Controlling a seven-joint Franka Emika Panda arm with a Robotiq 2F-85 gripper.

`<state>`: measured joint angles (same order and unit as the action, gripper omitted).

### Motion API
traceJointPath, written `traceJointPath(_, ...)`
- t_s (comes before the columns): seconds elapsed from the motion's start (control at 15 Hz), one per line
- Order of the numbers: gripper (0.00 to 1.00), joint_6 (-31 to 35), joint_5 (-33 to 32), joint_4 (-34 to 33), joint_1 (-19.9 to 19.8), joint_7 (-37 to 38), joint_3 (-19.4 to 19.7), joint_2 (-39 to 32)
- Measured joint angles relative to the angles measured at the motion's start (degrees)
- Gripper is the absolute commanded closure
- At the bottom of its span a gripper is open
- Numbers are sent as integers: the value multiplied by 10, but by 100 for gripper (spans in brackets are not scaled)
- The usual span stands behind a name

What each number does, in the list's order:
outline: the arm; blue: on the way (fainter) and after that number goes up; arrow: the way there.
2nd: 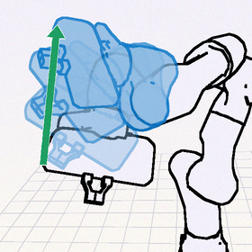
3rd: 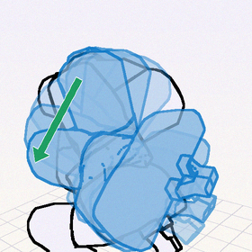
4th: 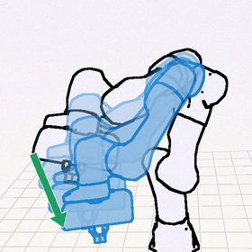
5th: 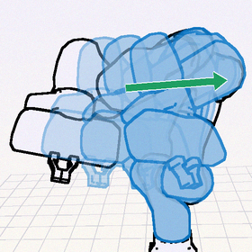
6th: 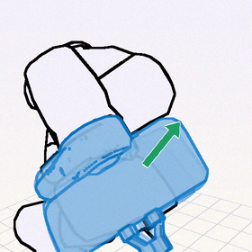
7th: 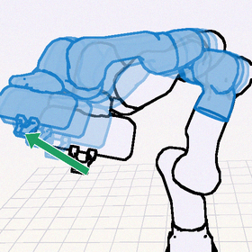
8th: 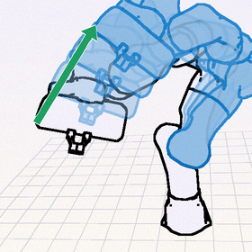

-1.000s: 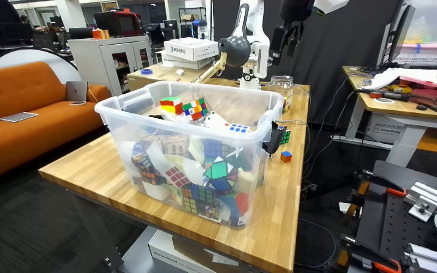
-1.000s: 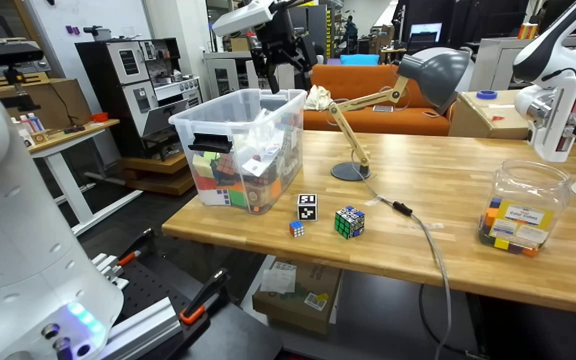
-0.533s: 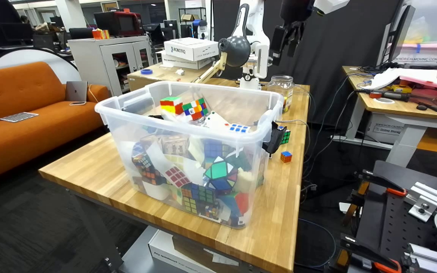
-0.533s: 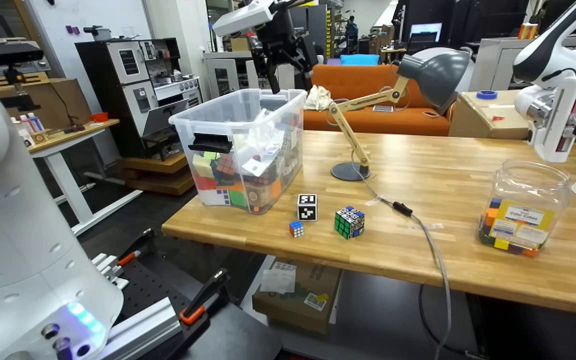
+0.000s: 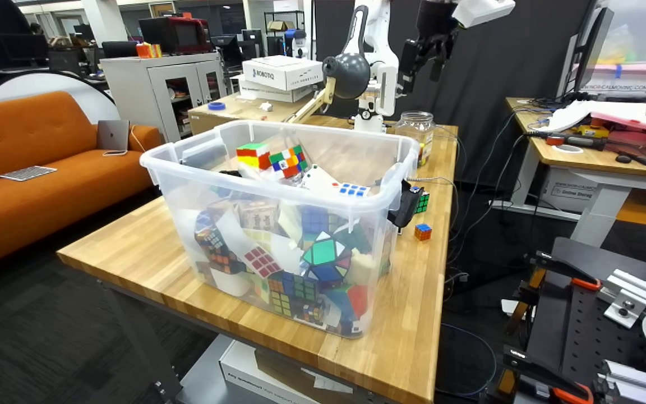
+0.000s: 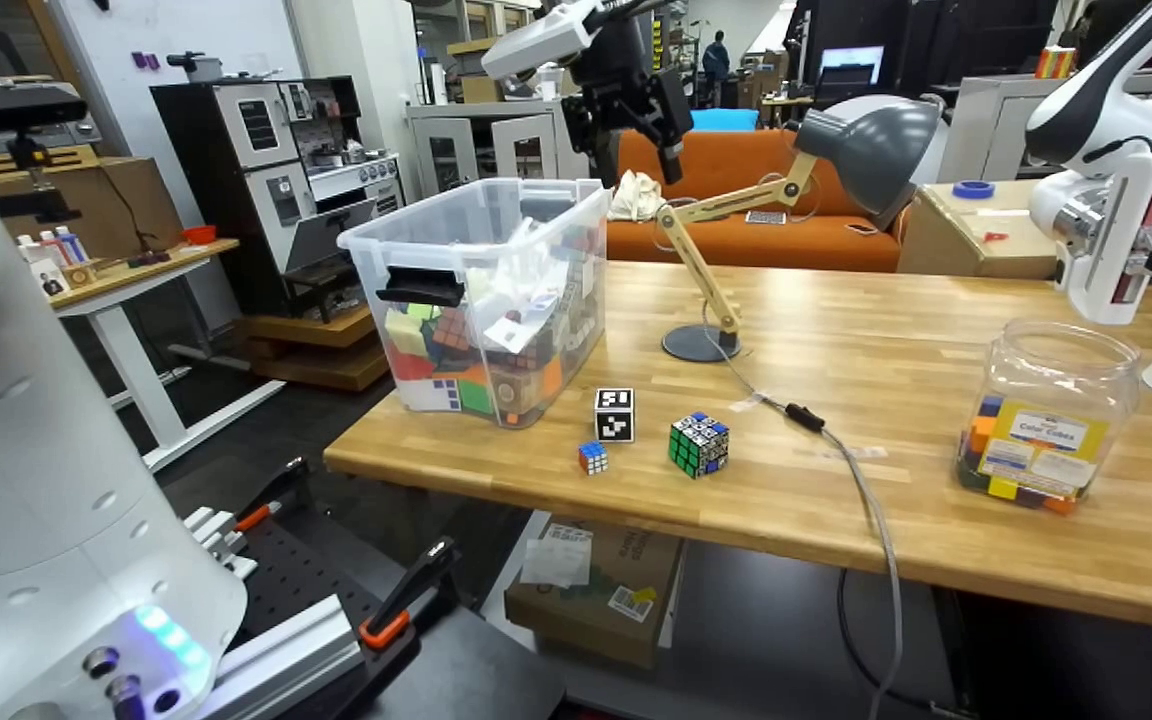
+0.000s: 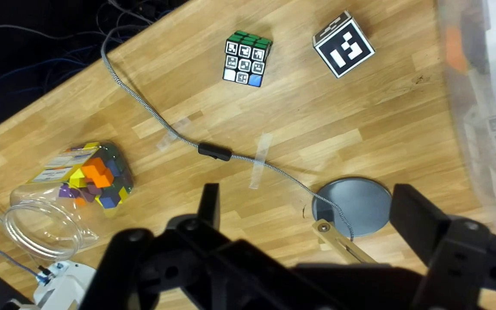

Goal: Switch on the desk lamp

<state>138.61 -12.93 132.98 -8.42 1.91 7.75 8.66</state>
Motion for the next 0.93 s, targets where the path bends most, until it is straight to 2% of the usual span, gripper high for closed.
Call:
traceJointPath(0.47,0,4,-17,-82,-2,25,11,-112)
traceJointPath(0.93,0,4,-17,-80,-1,25,11,-105)
